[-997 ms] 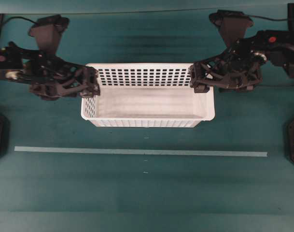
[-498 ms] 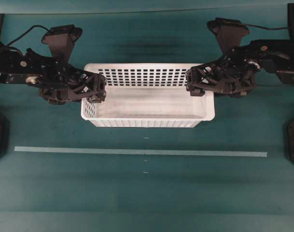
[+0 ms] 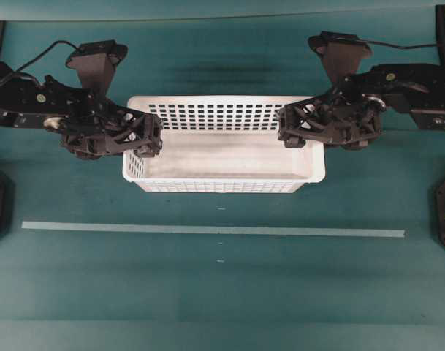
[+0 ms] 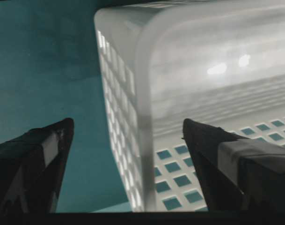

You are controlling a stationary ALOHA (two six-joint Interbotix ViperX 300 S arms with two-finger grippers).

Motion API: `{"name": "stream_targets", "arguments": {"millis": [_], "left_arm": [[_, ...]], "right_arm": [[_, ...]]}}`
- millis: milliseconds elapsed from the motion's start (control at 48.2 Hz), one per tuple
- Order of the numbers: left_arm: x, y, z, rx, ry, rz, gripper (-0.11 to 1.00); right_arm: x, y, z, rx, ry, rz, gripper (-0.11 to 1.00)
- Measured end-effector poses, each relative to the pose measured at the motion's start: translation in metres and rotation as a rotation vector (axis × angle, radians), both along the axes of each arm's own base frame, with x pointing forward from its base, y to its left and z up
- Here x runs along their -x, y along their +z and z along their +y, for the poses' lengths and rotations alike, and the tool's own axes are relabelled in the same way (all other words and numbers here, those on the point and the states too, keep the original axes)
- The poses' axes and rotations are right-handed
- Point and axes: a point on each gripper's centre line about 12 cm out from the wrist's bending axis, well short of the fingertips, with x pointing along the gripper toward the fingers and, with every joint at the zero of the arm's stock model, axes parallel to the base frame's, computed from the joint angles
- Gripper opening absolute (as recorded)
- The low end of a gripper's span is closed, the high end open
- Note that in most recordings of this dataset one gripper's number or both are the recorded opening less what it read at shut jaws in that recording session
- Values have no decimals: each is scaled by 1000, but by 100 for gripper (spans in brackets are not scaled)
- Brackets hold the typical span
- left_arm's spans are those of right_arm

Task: Lift the white basket with both hands.
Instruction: 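Lower both grippers onto the basket rims and close them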

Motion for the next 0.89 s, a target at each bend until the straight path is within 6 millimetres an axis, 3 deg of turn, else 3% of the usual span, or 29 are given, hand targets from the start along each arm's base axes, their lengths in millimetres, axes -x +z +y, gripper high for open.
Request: {"name": "stream_targets", "arguments": {"millis": [270, 395, 478, 644, 727, 893], "left_arm": [[0, -2, 0, 2, 0, 6, 93], [0, -2, 0, 1, -2, 4, 86], [-1, -2, 0, 0, 0, -2, 73], [-2, -3, 0, 1, 5, -8, 26], [-4, -2, 1, -2, 7, -25, 9], [-6, -1, 1, -5, 11, -43, 5]], "right_arm": [[-1, -3, 1, -4, -3, 7, 94], [0, -3, 1, -10, -19, 6, 91], [0, -3, 0, -14, -32, 7, 80], [1, -5, 2, -36, -73, 10, 36], [0, -4, 2, -36, -76, 4, 18], [0, -4, 3, -38, -77, 3, 18]]}}
